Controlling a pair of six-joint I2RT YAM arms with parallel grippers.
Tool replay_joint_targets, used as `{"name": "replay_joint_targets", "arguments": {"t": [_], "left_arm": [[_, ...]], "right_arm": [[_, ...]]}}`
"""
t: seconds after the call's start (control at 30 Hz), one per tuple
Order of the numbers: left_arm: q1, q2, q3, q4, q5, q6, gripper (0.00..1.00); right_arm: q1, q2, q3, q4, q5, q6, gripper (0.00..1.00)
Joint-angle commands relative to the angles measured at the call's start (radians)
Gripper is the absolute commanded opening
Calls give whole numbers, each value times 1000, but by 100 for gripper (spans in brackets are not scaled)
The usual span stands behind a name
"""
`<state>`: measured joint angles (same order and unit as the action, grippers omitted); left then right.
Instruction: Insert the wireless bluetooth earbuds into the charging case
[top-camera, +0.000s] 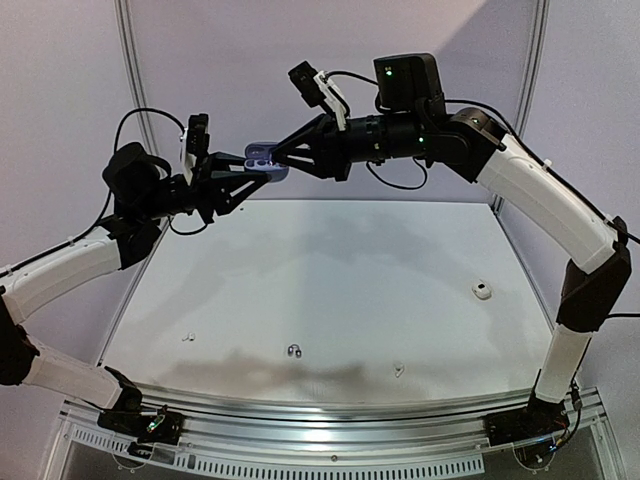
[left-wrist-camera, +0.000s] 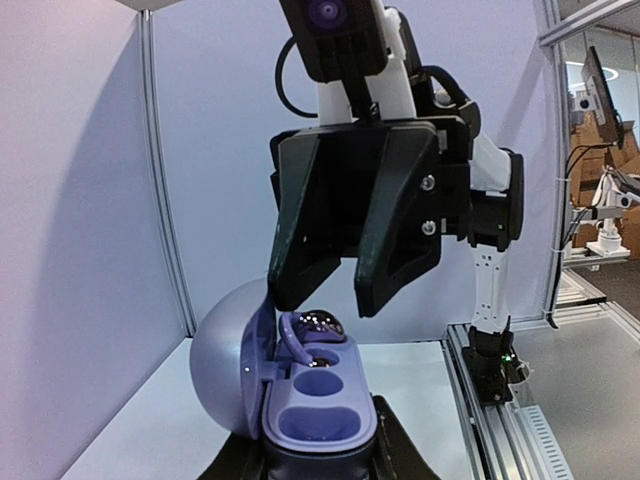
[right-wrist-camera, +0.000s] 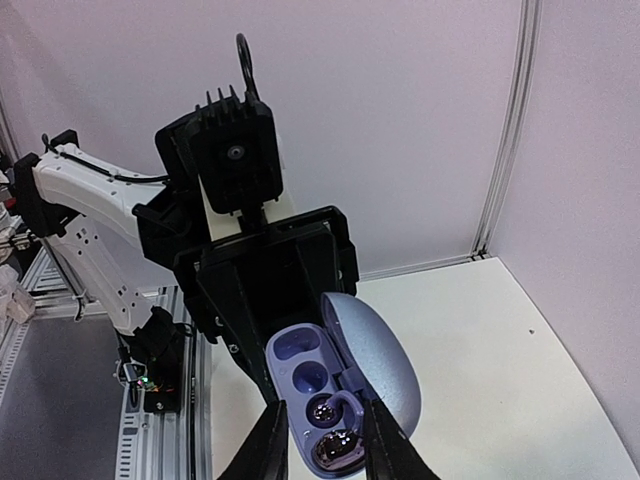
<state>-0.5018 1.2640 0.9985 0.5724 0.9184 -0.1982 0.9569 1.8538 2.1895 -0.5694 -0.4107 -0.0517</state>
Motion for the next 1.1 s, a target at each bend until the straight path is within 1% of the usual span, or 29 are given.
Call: {"name": "replay_joint_targets", "arguments": {"t": [0.0,0.27,0.43,0.67,0.83,1.07], "left_arm": [[-9,3,0,24,20,11,0],[-7,-1,-14,47,-12,50,0],[-7,-7,-23,56,-19,75,0],[-7,-14,-34,62,-24,79,0],[-8,-16,-37,68,-26,79,0],[-7,-17,-40,74,-19,83,0]], "right_arm": [[8,27,19,-33,59,3,26],[8,10,17,-5,58,46,26],[7,10,10,-15,71,62,26],[6,0,10,-1,73,85,27],[8,8,11,-33,84,85,27],[6,17,8,-32,99,92,28]]}}
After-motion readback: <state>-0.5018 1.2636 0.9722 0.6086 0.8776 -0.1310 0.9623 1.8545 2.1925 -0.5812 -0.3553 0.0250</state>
